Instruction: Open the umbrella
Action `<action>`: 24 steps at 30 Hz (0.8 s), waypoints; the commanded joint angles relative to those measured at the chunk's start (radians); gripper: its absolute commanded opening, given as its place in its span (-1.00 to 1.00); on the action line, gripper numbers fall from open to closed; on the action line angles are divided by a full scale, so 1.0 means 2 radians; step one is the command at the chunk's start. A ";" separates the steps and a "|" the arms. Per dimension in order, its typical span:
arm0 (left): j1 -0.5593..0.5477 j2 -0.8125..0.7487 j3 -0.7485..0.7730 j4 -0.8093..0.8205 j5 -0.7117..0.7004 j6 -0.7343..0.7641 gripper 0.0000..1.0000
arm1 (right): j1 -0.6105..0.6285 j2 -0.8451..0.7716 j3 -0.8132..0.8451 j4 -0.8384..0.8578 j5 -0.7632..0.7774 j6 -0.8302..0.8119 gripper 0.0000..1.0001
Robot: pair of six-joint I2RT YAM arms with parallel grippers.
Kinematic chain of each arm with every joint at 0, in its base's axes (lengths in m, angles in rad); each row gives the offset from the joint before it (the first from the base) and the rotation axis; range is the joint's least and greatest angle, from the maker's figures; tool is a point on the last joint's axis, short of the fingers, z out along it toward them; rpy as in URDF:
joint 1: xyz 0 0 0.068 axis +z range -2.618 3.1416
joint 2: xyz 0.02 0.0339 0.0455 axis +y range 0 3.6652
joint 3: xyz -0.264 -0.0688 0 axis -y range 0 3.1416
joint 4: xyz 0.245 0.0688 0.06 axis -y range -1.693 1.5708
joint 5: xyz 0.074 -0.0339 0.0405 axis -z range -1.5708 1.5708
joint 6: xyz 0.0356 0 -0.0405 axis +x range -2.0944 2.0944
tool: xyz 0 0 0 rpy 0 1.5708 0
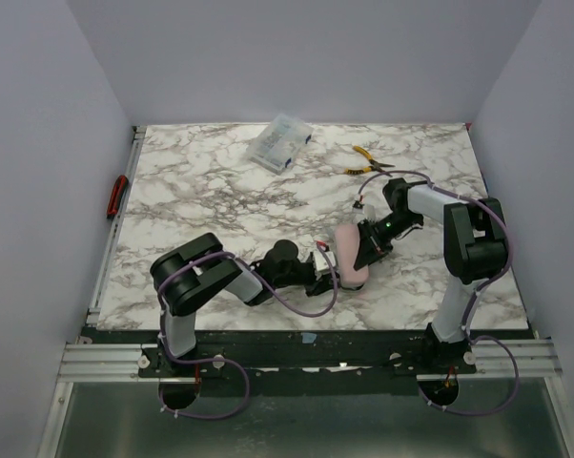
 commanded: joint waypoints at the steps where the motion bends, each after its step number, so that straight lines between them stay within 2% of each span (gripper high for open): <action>1: -0.007 0.021 0.019 -0.015 0.006 0.007 -0.45 | 0.000 0.025 -0.002 0.020 0.061 -0.022 -0.99; 4: -0.007 0.028 0.025 -0.022 -0.008 0.014 -0.59 | 0.000 0.027 -0.003 0.016 0.062 -0.027 -0.99; 8: -0.006 0.026 0.026 -0.023 -0.029 0.012 -0.97 | 0.001 0.026 -0.005 0.013 0.064 -0.035 -0.99; 9: -0.004 0.025 0.027 -0.024 -0.038 0.006 -1.00 | 0.001 0.025 -0.006 0.012 0.065 -0.037 -0.99; 16: 0.024 0.013 0.050 -0.062 -0.100 -0.051 -1.00 | 0.001 0.025 -0.014 0.003 0.066 -0.056 -0.99; 24: 0.055 0.019 0.106 -0.104 -0.130 -0.119 -1.00 | 0.001 0.028 -0.015 0.000 0.062 -0.063 -0.99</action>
